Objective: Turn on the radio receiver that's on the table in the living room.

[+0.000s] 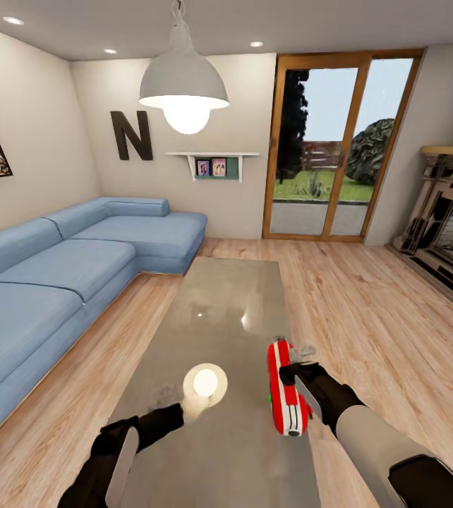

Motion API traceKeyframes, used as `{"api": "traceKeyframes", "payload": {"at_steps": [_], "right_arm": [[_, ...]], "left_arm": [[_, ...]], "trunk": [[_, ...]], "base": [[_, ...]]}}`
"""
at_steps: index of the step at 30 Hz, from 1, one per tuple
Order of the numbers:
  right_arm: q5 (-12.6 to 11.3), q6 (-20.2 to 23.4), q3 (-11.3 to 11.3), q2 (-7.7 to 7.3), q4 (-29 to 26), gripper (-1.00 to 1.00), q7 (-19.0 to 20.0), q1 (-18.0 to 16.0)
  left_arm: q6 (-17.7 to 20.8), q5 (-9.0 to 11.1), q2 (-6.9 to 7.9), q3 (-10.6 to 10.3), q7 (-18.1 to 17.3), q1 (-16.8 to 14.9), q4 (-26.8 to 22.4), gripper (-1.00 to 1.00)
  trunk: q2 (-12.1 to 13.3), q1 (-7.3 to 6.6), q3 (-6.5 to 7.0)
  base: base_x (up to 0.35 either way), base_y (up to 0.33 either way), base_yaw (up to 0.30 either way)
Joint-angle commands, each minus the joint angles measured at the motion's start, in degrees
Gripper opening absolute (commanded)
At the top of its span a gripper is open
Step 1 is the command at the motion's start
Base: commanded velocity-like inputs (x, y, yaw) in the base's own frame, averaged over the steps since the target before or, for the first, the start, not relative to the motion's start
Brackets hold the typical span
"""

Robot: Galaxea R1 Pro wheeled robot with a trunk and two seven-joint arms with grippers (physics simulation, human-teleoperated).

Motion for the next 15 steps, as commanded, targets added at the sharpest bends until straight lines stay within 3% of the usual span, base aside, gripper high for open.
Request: {"api": "traceKeyframes", "payload": {"at_steps": [1,6,8,9,10,11,12,15], "right_arm": [[-0.5,0.1,0.0,0.15,0.0,-1.0,-0.7,0.0],[-0.6,0.4,0.2,0.75,0.0,-1.0,-1.9,0.0],[-0.5,0.1,0.2,0.95,0.0,-1.0,-1.9,0.0],[-0.5,-0.1,0.2,1.07,0.0,-1.0,-2.1,0.0],[-0.5,-0.1,0.2,1.09,0.0,-1.0,-2.1,0.0],[-0.5,-0.1,0.2,1.1,0.0,-1.0,-2.1,0.0],[-0.5,0.4,0.3,1.16,0.0,-1.0,-2.2,0.0],[-0.7,0.6,0.3,1.62,0.1,-1.0,-3.5,0.0]], "left_arm": [[0.1,-0.1,0.01,0.0,0.4,0.9,-1.8,-1.0],[0.4,-0.9,0.09,-0.1,1.2,8.2,-12.6,-1.0],[0.1,-4.4,0.13,-0.2,1.7,12.9,-17.5,-1.0],[-1.7,-9.3,0.15,-0.1,2.4,19.1,-21.5,-1.0],[-4.5,-10.4,0.16,0.0,2.6,21.7,-22.2,-1.0],[-7.2,-10.8,0.16,0.1,2.9,23.4,-22.5,-1.0],[-15.4,-11.4,0.22,0.2,3.4,28.0,-22.8,-1.0],[-17.5,-11.5,0.48,0.6,3.5,29.3,-22.9,-1.0]], "trunk": [[0.0,0.0,0.0],[0.0,0.0,0.0],[0.0,0.0,0.0],[0.0,0.0,0.0],[0.0,0.0,0.0],[0.0,0.0,0.0],[0.0,0.0,0.0],[0.0,0.0,0.0]], "base": [[0.0,0.0,0.0],[0.0,0.0,0.0],[0.0,0.0,0.0],[0.0,0.0,0.0],[0.0,0.0,0.0],[0.0,0.0,0.0],[0.0,0.0,0.0],[0.0,0.0,0.0]]}}
